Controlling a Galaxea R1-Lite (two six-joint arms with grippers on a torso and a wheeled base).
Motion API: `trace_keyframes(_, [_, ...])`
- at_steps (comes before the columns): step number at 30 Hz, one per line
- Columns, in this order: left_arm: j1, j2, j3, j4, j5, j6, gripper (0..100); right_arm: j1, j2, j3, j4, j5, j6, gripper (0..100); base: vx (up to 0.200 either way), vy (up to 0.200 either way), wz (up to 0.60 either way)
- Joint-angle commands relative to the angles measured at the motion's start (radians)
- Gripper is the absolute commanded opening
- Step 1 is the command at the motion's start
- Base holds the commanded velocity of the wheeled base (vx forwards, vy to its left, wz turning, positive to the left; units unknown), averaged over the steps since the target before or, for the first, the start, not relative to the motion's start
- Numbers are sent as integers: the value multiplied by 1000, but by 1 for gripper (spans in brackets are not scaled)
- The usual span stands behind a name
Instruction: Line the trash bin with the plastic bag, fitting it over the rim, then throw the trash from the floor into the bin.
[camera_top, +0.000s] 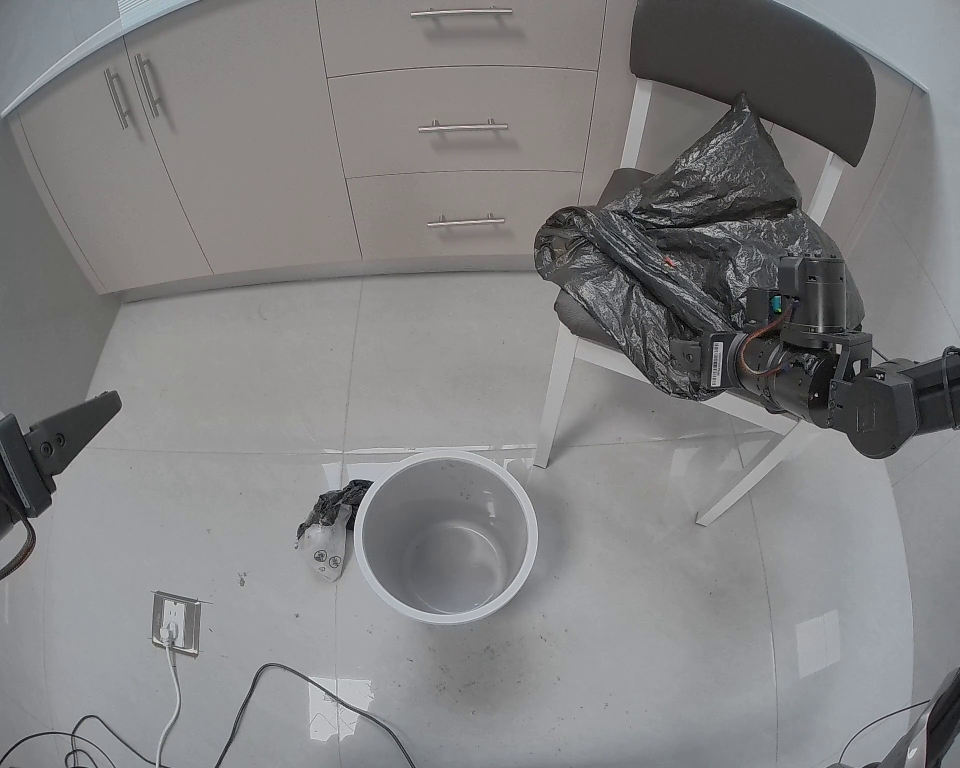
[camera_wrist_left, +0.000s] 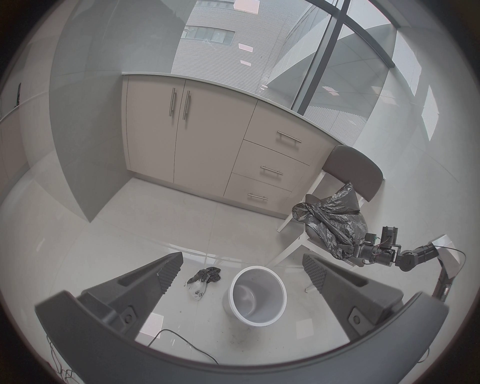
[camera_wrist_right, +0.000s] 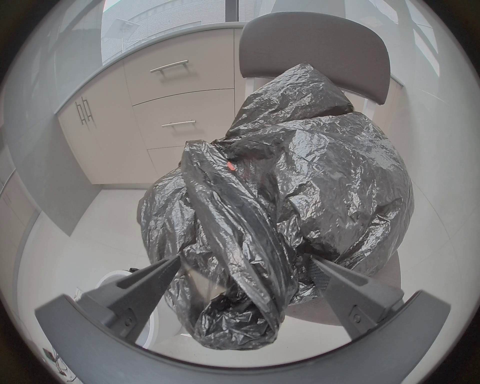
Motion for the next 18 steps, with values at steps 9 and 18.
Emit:
trace_keyframes(9, [-6, -7, 1, -21, 0, 2, 100, -2, 38, -14, -52, -24, 6, 100, 0, 0, 0])
trace_keyframes(18, [-41, -35, 7, -21, 1, 17, 100, 2, 8, -8, -45, -24, 4, 0, 0, 0, 0])
